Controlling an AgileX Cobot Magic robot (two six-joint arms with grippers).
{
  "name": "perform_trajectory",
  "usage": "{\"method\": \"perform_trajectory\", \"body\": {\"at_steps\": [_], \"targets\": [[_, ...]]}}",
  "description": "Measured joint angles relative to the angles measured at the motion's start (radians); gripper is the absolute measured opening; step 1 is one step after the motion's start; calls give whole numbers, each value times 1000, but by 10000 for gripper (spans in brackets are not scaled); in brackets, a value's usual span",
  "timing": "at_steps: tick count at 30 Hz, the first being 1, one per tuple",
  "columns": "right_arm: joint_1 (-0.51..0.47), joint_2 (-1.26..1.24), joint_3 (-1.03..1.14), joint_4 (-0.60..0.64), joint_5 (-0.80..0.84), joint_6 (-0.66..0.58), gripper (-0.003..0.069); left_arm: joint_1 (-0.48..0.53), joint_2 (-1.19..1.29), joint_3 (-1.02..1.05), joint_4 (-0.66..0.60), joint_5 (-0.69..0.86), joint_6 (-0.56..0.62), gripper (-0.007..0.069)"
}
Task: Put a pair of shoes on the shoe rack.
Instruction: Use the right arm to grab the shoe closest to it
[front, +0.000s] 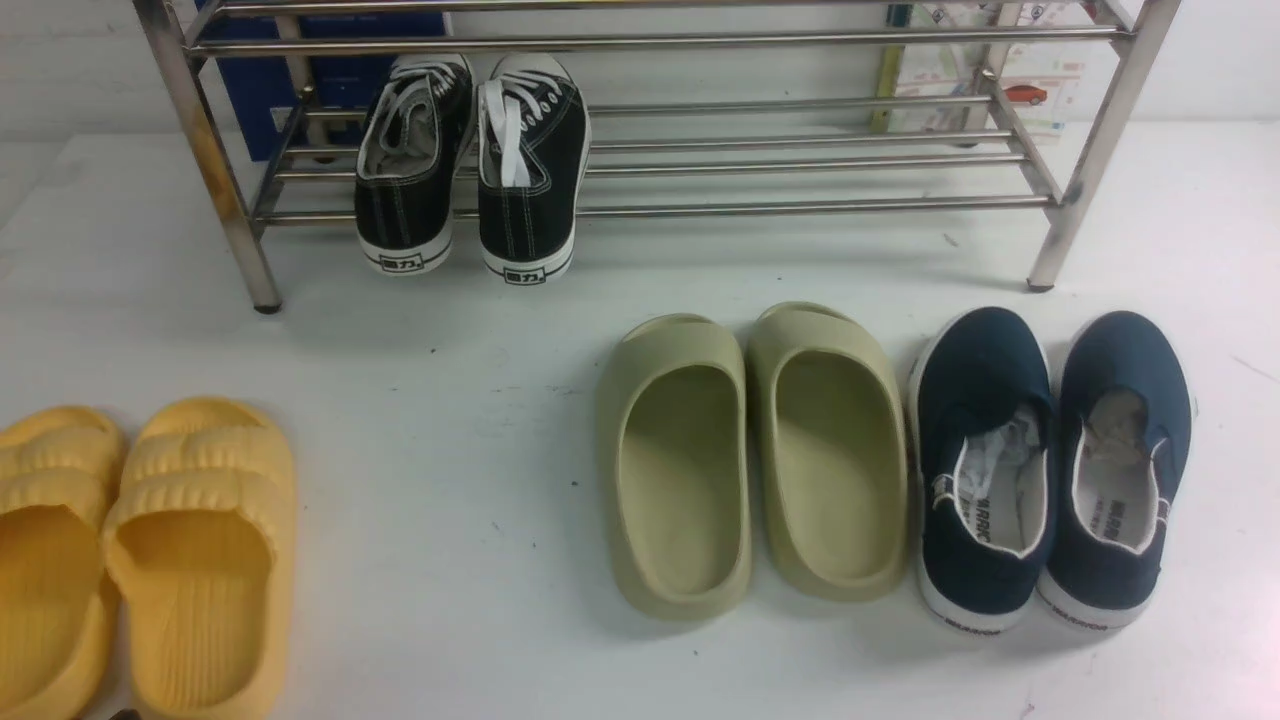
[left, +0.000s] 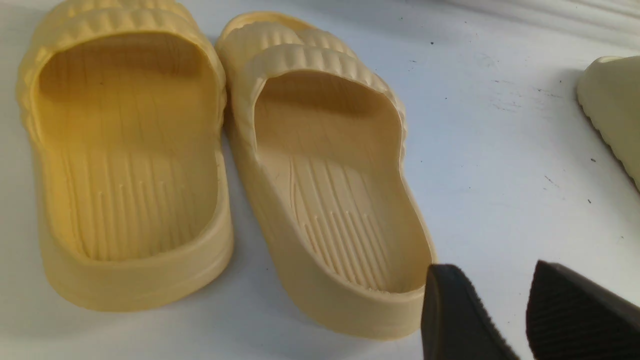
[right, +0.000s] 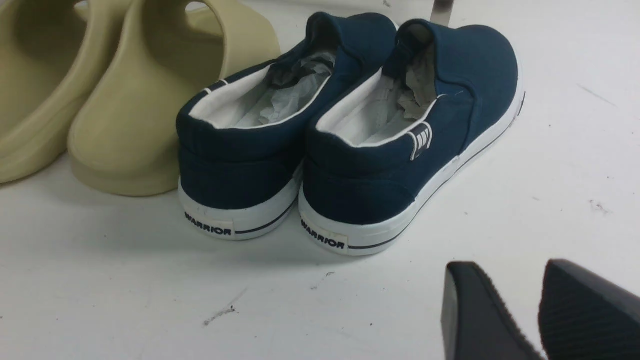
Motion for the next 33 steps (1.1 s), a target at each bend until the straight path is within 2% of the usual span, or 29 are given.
{"method": "perform_trajectory", "body": {"at_steps": [25,33], "targets": [[0,0,0,-2,0,0,239,0,0,0,0,0,0,238],[0,0,10,-96,-100,-2,239,0,0,0,0,0,0,238]]}}
